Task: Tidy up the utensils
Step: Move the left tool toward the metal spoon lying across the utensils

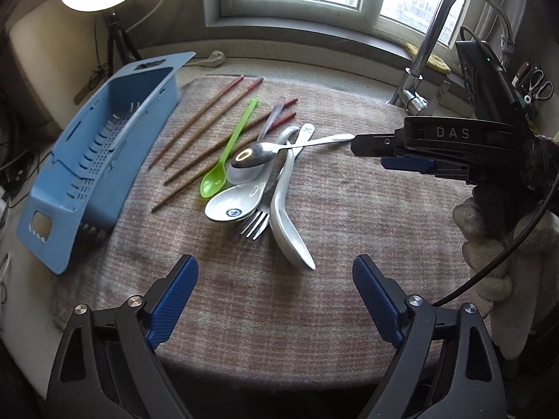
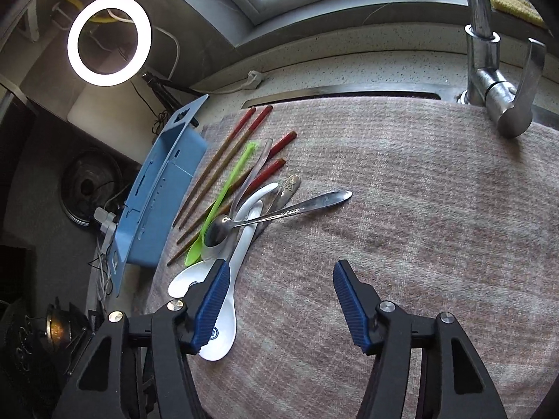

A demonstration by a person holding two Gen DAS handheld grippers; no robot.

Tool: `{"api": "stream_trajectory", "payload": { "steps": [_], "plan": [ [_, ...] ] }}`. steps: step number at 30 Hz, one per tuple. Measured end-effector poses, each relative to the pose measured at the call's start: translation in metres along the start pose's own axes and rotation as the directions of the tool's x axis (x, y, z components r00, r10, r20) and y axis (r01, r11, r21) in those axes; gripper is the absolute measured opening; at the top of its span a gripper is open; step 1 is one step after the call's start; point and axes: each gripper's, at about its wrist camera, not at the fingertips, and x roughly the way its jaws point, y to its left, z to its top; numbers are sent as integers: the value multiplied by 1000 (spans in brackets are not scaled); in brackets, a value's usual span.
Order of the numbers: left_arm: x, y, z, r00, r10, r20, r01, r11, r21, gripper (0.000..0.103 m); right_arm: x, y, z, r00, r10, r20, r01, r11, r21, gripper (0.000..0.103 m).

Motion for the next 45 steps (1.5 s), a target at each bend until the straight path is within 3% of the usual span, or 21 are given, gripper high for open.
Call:
{"api": "stream_trajectory", "payload": {
  "steps": [4,11,17,23,30,45],
  "plan": [
    [12,-1,2,999,-34,-40,33,999,-6,75,19,0,6,996,71,-48,-70,997,31,45],
    [15,-2,3,998,-33,-59,36,998,52,74,57,11,23,982,140,-126,-128,987,96,28],
    [12,9,4,998,-43,-47,45,998,46,74,80,23,26,978,63,-197,-41,992,116,27],
    [12,17,-5,997,-63,-41,64,998,28,74,91,44,31,977,-37,-211,53,996,72,26],
    [19,20,-11,995,-91,-38,91,996,12,74,91,57,31,964,-164,-211,172,985,18,17],
    [49,6,-9,993,-85,-83,91,993,76,73,41,1,9,968,-159,-194,188,972,140,17]
  ]
}}
